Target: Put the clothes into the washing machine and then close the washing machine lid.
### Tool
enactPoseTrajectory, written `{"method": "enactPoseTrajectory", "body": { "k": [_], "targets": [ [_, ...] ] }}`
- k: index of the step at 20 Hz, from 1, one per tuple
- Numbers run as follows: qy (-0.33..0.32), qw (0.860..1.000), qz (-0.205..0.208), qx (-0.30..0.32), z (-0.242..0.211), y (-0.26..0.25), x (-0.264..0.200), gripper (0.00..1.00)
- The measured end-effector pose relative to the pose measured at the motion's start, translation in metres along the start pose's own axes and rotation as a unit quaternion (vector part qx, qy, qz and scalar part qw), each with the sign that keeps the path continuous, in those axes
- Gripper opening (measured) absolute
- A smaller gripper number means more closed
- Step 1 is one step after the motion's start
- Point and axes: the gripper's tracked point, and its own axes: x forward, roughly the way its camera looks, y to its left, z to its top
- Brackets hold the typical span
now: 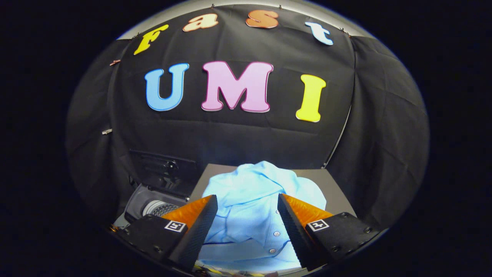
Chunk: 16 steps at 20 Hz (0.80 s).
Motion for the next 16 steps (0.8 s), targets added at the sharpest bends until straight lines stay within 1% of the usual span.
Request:
{"method": "enactPoseTrajectory", "body": {
  "k": [2,3,5,7,8,9,10,11,13,15,16],
  "targets": [
    [0.018,0.999,-0.026,0.002,-0.007,-0.025,0.023,0.99],
    [0.032,0.999,-0.024,0.011,-0.012,-0.027,0.029,0.99],
    [0.061,0.997,-0.001,0.041,-0.027,-0.024,0.039,0.99],
    [0.084,0.994,0.020,0.062,-0.041,-0.025,0.049,0.97],
    [0.078,0.993,0.033,0.078,-0.039,-0.024,0.051,0.98],
    [0.079,0.993,0.039,0.080,-0.040,-0.024,0.048,0.97],
    [0.075,0.993,0.051,0.073,-0.037,-0.025,0.047,0.94],
    [0.070,0.993,0.064,0.066,-0.038,-0.026,0.051,0.71],
    [0.059,0.991,0.074,0.098,-0.038,-0.029,0.054,0.31],
    [0.055,0.987,0.082,0.123,-0.034,-0.030,0.052,0.21],
    [0.056,0.987,0.081,0.128,-0.033,-0.030,0.050,0.21]
  ]
}}
